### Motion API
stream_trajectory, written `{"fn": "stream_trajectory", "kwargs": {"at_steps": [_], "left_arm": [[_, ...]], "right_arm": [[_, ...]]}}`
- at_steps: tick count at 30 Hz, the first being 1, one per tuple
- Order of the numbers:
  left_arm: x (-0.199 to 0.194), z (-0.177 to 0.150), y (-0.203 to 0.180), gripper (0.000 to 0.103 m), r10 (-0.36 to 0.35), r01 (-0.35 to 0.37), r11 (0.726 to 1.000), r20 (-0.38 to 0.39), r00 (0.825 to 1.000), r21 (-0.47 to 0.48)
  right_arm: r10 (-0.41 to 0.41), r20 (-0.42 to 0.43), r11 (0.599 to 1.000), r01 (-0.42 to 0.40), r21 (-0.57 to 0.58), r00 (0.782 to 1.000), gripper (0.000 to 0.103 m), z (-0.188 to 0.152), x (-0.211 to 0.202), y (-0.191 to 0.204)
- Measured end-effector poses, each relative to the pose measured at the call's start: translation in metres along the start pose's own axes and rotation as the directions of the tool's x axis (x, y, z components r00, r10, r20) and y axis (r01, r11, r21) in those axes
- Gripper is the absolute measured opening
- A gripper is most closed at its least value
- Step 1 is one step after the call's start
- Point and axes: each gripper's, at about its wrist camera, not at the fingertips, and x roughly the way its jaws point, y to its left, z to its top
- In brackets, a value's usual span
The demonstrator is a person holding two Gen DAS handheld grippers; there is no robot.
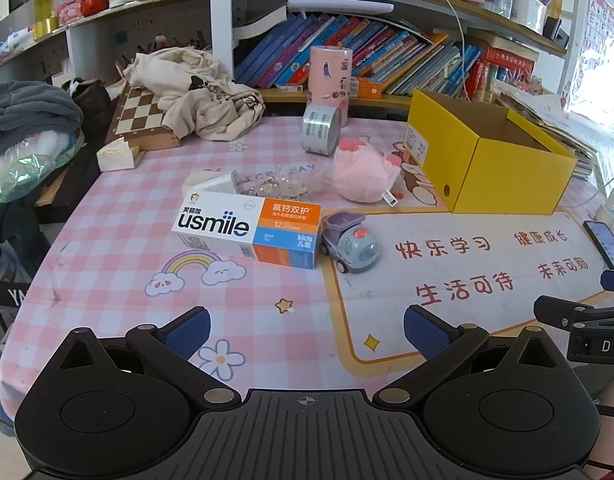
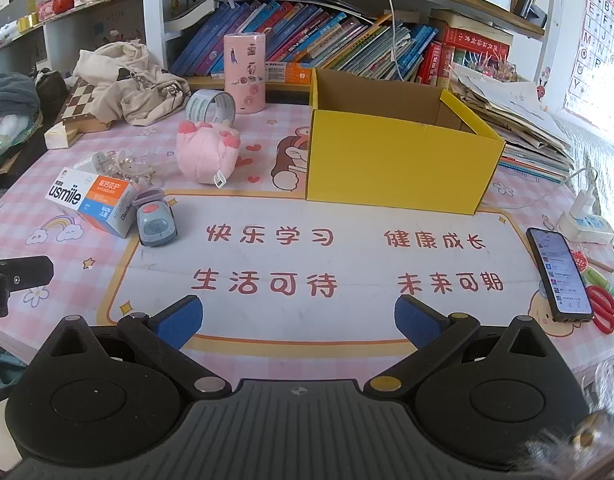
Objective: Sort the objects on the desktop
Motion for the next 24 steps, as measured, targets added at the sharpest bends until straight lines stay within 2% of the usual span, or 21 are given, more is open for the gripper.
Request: {"fn": "stream_trajectory", "kwargs": {"at_steps": [24], "left_arm": [[0.0025, 0.0011, 0.0003, 0.103, -0.009, 0.009, 1.000, -0.011, 1.000, 0.004]], "right_arm": [[-0.003, -0.008, 1.000, 0.003, 0.002, 1.000, 0.103, -0.0008, 0.0004, -0.0024]]}}
